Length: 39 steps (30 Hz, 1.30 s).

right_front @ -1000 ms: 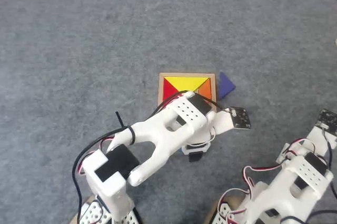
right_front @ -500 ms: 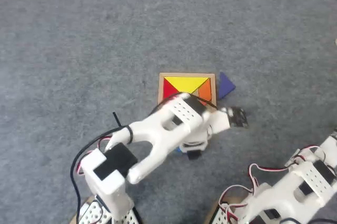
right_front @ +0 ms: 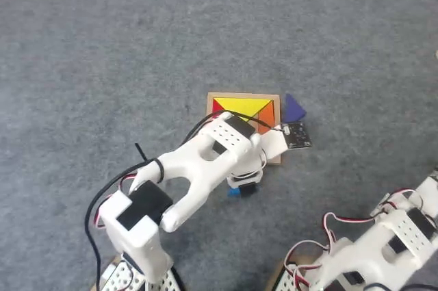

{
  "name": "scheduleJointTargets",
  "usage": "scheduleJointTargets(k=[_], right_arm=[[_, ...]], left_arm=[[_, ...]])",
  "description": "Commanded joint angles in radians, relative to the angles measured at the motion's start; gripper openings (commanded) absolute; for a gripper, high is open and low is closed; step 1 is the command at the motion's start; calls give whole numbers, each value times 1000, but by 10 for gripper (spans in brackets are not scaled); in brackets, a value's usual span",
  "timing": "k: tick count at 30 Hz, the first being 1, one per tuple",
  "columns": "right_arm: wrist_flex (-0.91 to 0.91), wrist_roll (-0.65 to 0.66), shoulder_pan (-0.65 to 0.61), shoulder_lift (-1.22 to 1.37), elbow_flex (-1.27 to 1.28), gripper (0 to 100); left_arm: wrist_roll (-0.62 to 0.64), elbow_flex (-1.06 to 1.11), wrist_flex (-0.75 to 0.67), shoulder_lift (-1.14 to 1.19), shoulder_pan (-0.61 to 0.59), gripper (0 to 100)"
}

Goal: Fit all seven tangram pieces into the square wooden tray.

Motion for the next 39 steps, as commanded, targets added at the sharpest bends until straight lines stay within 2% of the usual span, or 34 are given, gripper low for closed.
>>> scheduleJointTargets(k=[1, 16, 20, 30, 39], right_arm=[[-15, -9, -15, 4, -43, 87], [-15, -11, -45, 4, -40, 87], [-16, -12, -45, 4, -40, 87], [-15, -11, -45, 4, -40, 87], [-15, -9, -45, 4, -40, 87]], left_arm=[[12, 8, -17, -3, -21, 231], [8, -41, 64, 64, -20, 67], [9, -44, 74, 72, -20, 62], [14, -180, 278, 15, -20, 62], [-17, -331, 405, 31, -51, 62]])
